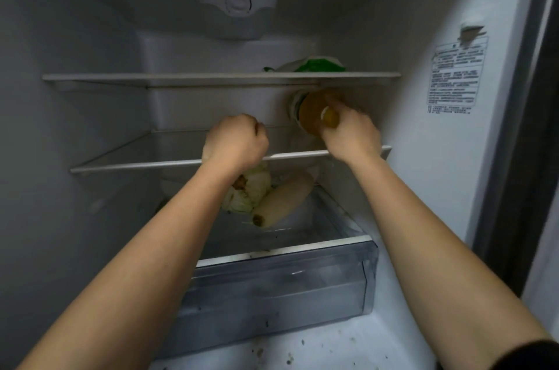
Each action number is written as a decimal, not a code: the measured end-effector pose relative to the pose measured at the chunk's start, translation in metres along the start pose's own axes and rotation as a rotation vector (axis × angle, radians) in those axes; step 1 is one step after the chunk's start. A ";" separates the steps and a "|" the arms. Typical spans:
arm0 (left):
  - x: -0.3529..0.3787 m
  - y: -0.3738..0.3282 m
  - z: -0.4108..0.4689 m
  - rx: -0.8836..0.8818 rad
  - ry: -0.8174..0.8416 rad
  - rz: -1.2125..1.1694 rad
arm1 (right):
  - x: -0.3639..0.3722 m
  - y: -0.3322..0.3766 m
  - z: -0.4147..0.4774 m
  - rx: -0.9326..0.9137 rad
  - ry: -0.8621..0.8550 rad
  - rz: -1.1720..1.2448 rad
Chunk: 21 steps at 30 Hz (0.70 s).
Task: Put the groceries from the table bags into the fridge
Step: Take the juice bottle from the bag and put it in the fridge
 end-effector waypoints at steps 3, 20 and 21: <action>-0.020 -0.008 -0.015 0.081 -0.209 0.056 | -0.005 -0.002 -0.011 -0.036 -0.107 0.042; -0.036 0.026 -0.252 -0.061 -0.088 0.154 | 0.000 -0.050 -0.242 -0.179 0.061 0.089; -0.039 0.026 -0.270 -0.081 -0.065 0.181 | 0.001 -0.050 -0.256 -0.171 0.076 0.112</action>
Point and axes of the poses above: each hand's wrist, its own z-axis towards the middle knuckle, its own x-axis out of the palm, y = z × x, the point moved 5 cm from there along z, towards the middle knuckle, and after that the axes turned 13 degrees about -y, right-handed, at the moved point
